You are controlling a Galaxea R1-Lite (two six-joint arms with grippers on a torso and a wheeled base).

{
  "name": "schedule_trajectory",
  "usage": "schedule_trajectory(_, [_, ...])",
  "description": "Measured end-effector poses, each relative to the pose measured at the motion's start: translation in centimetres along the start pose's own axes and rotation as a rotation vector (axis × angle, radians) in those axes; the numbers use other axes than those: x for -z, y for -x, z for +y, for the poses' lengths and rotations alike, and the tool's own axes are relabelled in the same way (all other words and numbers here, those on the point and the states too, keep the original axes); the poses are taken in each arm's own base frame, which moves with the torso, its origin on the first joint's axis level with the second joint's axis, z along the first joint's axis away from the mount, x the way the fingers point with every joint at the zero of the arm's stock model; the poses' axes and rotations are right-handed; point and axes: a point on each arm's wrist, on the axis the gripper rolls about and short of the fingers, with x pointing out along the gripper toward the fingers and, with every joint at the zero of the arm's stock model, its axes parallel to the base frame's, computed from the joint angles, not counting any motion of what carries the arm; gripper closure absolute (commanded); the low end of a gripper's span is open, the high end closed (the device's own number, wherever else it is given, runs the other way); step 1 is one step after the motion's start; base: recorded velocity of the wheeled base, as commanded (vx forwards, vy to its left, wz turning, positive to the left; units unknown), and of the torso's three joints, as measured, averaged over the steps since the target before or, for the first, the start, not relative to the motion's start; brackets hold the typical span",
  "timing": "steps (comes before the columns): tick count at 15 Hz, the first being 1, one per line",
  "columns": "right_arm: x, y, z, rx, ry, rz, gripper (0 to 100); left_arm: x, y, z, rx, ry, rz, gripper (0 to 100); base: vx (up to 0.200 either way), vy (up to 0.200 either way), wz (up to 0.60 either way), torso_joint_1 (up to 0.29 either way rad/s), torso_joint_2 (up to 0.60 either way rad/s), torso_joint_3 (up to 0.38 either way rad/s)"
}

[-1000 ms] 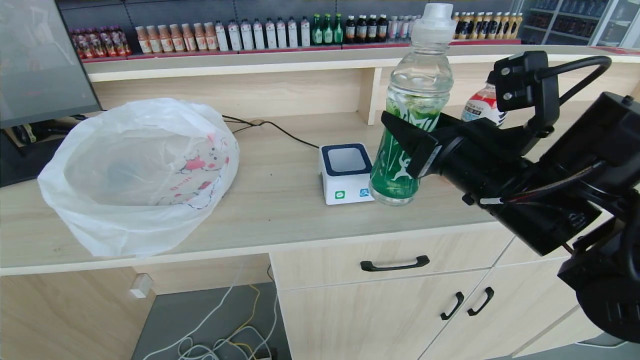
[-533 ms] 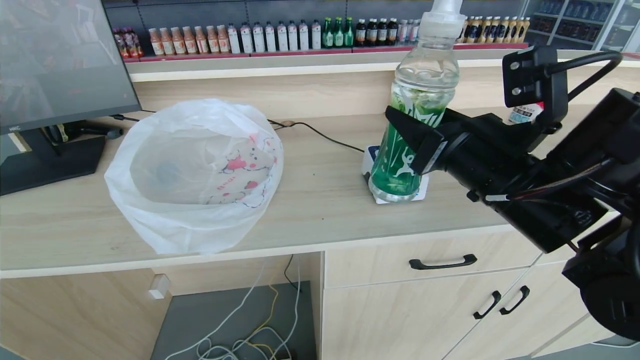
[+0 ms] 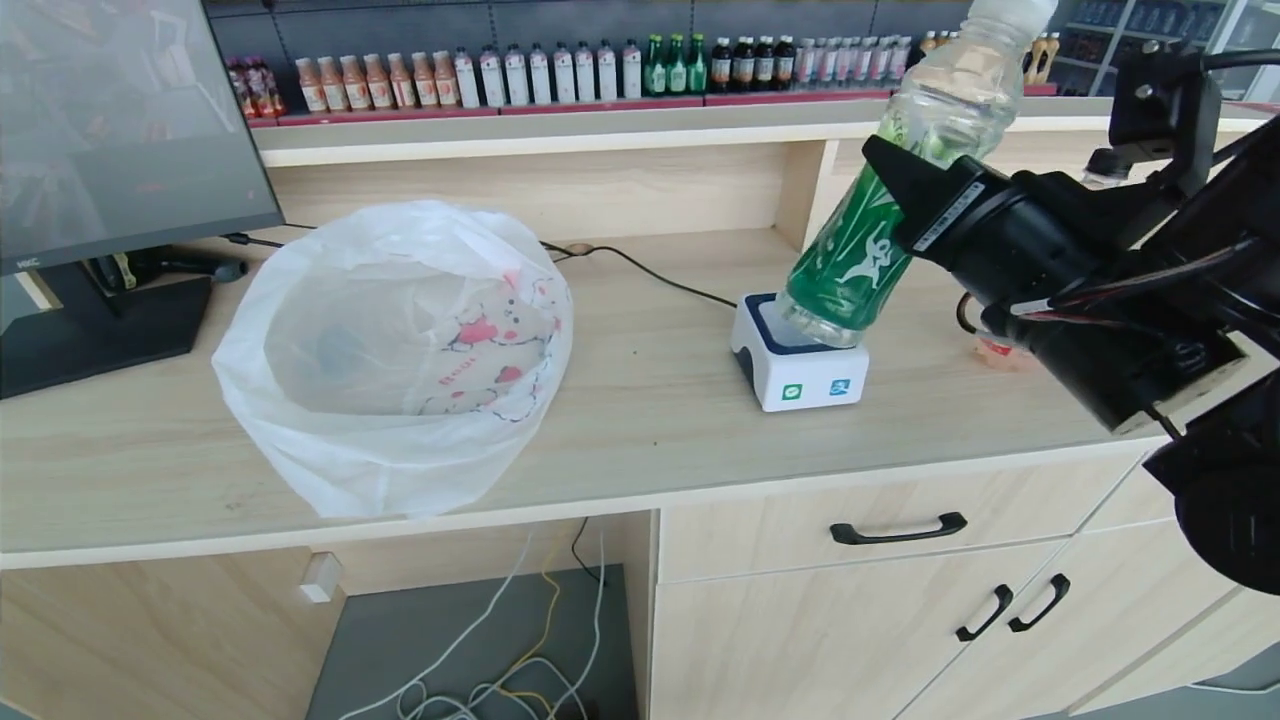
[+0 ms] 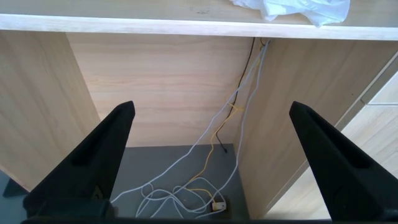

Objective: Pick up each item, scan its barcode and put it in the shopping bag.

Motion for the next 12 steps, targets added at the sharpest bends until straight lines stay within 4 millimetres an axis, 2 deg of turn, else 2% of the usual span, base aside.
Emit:
schedule_trajectory(3, [0.0, -0.6, -0.1, 0.071, -0.136, 0.01, 100, 0.0, 0.0, 0.0, 0.001, 0.0, 0.0, 0, 0.0, 0.0, 0.0, 0.0, 0.0, 0.0])
schedule_trajectory(7, [-0.8, -2.9, -0.8, 0.251, -0.397, -0.064, 100, 0.0, 0.0, 0.0, 0.001, 0.0, 0.0, 0, 0.0, 0.0, 0.0, 0.0, 0.0, 0.0])
schedule_trajectory(12, [0.4, -3.6, -1.3, 0.306, -0.595, -0.022, 100, 0.0, 0.0, 0.0, 0.001, 0.0, 0.0, 0, 0.0, 0.0, 0.0, 0.0, 0.0, 0.0])
